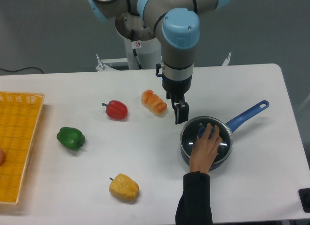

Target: Open the lid

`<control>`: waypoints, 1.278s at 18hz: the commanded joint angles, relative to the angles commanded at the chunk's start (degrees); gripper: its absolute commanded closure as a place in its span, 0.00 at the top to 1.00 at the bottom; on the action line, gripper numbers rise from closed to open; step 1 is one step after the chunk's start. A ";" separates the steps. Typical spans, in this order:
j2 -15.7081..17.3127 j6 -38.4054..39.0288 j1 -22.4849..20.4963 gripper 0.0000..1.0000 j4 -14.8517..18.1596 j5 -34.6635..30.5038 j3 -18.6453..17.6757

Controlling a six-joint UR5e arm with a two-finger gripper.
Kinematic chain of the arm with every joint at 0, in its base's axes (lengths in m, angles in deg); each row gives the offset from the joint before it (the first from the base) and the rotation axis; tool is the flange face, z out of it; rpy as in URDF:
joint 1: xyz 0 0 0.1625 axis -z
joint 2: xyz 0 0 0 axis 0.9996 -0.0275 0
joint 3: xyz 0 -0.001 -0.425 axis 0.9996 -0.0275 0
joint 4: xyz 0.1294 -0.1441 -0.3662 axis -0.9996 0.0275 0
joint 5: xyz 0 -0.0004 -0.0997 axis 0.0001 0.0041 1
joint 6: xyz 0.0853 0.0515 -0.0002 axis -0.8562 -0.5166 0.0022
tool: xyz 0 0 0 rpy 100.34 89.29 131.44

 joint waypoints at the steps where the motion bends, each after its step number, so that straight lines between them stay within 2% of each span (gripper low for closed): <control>1: -0.09 -0.88 -0.26 1.00 0.00 0.00 0.00; 10: 0.00 -3.79 -1.06 1.00 0.26 0.09 -0.09; 16: 0.26 -3.09 -0.53 1.00 0.18 0.35 0.00; 19: 0.26 -2.13 -0.70 1.00 0.18 3.50 0.00; 23: 0.35 -0.19 -0.36 1.00 0.26 3.69 0.00</control>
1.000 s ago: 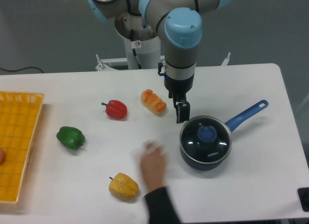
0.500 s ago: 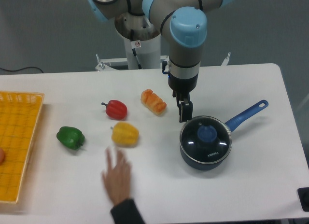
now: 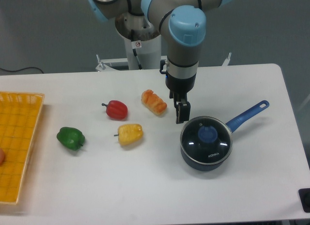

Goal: Open the lid
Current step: 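Lower the open gripper toward the blue knob of the glass lid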

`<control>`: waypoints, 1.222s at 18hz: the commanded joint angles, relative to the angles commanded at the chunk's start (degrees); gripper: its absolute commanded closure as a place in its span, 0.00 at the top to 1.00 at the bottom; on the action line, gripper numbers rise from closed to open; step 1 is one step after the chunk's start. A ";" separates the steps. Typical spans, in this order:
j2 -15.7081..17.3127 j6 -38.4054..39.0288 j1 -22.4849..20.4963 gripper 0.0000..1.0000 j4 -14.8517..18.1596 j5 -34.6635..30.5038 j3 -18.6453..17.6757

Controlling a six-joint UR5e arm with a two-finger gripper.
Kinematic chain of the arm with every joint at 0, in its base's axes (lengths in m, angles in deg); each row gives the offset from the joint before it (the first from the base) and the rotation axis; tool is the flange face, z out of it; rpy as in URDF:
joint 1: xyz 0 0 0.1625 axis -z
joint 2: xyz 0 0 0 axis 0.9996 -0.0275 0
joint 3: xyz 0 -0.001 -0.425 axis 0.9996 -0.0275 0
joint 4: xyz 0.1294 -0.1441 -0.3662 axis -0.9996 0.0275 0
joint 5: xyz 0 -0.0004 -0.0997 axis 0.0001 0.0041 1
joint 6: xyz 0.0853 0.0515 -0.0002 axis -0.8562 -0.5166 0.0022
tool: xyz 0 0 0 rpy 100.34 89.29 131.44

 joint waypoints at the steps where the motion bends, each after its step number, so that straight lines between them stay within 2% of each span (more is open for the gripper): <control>1: 0.00 0.26 0.35 1.00 -0.09 -0.09 0.00; 5: -0.17 6.76 1.75 1.00 -0.17 -0.18 0.09; 8: -0.44 6.95 2.02 1.00 -0.61 -0.18 -0.26; 13: -1.58 6.60 1.94 1.00 -7.02 -0.52 -2.55; 16: -2.72 6.33 1.23 1.00 -7.74 -0.96 -1.32; 18: -3.16 5.11 0.44 1.00 -7.82 -3.59 -0.71; 22: -3.87 -3.32 -1.05 1.00 -7.47 -7.03 0.35</control>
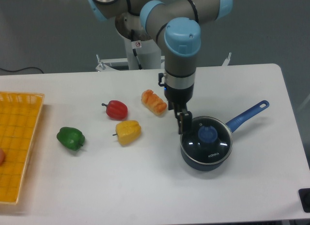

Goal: Open the lid
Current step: 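Lower the open gripper toward the blue knob of the glass lid, then close the gripper on the blue lid knob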

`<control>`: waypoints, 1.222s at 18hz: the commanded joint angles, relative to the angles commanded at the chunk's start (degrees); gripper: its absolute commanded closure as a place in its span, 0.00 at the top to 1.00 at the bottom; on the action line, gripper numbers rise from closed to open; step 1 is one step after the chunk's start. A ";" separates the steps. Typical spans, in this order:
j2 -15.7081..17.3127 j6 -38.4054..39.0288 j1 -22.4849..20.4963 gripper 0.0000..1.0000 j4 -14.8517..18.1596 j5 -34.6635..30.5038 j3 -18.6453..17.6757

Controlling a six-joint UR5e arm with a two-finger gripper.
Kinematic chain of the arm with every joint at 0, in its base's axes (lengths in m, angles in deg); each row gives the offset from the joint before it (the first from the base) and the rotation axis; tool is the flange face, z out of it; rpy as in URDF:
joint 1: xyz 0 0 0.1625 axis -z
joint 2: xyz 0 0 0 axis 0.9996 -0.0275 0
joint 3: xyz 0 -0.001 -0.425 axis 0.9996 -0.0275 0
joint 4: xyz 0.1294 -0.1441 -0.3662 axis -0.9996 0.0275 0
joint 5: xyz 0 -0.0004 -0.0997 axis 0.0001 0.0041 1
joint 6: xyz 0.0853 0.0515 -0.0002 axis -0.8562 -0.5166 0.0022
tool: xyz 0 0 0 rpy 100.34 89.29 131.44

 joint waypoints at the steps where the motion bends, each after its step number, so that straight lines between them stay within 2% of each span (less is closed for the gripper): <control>1: 0.00 -2.20 -0.88 1.00 0.09 0.00 0.00; 4: 0.09 -4.94 -2.03 1.00 0.18 0.26 0.00; 9: 0.09 -2.49 -0.89 1.00 0.09 0.96 0.62; 20: 0.09 -2.31 -1.24 1.00 0.09 3.87 -0.17; 22: 0.09 -2.31 -1.85 1.00 -0.09 3.95 -1.92</control>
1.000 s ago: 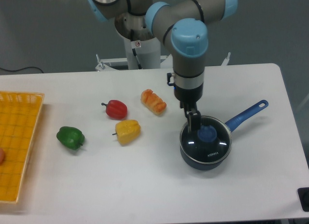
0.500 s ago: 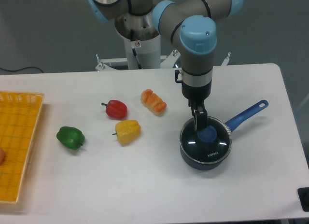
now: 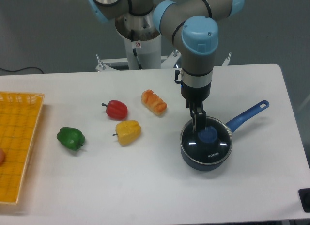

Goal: Open the lid
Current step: 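Close the gripper on the blue lid knob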

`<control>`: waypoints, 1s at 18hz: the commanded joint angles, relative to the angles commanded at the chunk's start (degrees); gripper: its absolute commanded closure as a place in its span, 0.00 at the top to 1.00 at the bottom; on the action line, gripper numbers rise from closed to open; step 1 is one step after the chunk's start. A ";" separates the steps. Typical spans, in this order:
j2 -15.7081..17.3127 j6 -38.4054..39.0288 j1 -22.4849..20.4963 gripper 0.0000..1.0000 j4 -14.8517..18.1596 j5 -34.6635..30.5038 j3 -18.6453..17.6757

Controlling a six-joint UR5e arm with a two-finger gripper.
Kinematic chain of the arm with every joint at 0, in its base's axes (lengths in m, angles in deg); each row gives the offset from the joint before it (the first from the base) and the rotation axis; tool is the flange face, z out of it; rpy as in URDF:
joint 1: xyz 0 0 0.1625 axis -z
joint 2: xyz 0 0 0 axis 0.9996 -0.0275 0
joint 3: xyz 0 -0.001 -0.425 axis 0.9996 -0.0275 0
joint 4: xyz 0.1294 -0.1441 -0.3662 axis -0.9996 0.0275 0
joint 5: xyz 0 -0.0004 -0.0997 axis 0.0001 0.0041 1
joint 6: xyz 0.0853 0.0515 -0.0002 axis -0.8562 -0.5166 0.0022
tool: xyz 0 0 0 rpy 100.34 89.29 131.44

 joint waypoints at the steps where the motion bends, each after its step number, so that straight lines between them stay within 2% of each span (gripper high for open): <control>1: 0.00 -0.09 -0.61 1.00 -0.26 0.00 -0.79; 5: -0.17 -2.10 -2.11 1.00 -0.62 -0.26 -0.10; 7: -1.48 -6.92 -2.73 1.00 -1.05 -0.52 0.95; 10: -3.07 -8.43 -2.73 1.00 -0.97 -0.53 2.71; 12: -5.44 -8.79 -2.55 1.00 -0.97 -1.22 5.51; 15: -10.44 -12.46 -1.50 1.00 -1.67 -6.49 7.72; 18: -11.07 -12.92 -1.50 1.00 -2.29 -6.68 9.04</control>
